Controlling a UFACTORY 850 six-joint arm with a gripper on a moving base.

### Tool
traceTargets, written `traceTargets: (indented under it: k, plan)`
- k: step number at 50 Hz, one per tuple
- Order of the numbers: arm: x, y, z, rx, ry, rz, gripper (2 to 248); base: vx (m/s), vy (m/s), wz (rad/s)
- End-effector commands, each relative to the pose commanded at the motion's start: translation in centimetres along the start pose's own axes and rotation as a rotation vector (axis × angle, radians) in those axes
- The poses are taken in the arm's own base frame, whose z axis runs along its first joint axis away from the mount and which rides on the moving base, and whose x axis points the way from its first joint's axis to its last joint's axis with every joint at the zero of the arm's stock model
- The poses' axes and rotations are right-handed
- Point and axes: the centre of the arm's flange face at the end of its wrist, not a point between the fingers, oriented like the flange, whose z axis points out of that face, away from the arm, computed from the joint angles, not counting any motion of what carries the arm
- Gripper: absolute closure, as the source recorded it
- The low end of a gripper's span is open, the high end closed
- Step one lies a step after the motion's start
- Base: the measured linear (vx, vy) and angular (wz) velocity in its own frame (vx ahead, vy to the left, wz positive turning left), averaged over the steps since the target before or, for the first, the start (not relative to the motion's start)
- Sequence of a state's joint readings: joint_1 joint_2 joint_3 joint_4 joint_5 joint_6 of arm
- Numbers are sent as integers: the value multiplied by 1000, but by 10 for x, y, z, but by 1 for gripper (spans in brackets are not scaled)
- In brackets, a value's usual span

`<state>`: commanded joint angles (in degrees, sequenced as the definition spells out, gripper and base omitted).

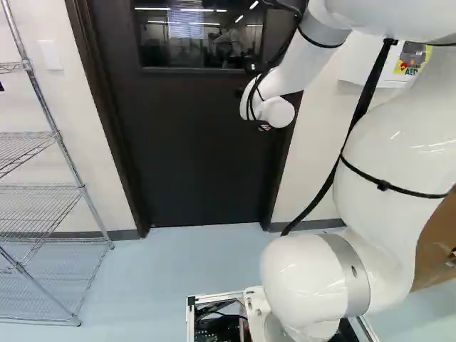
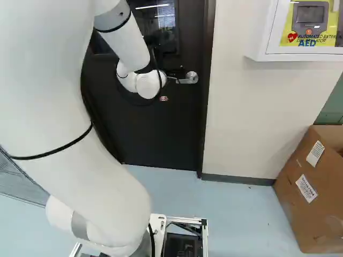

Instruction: Open the door and move inside

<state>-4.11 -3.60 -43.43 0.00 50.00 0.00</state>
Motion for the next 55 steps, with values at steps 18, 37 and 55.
traceTargets:
  k: [18, 37, 55]
  plan:
    - [-19, 7, 6, -13, -37, 0, 3, 0, 0, 0]
    - [-40, 13, 15, -25, -77, 1, 3, 0, 0, 0]
    - [-59, 13, 17, -26, -115, 2, 3, 0, 0, 0]
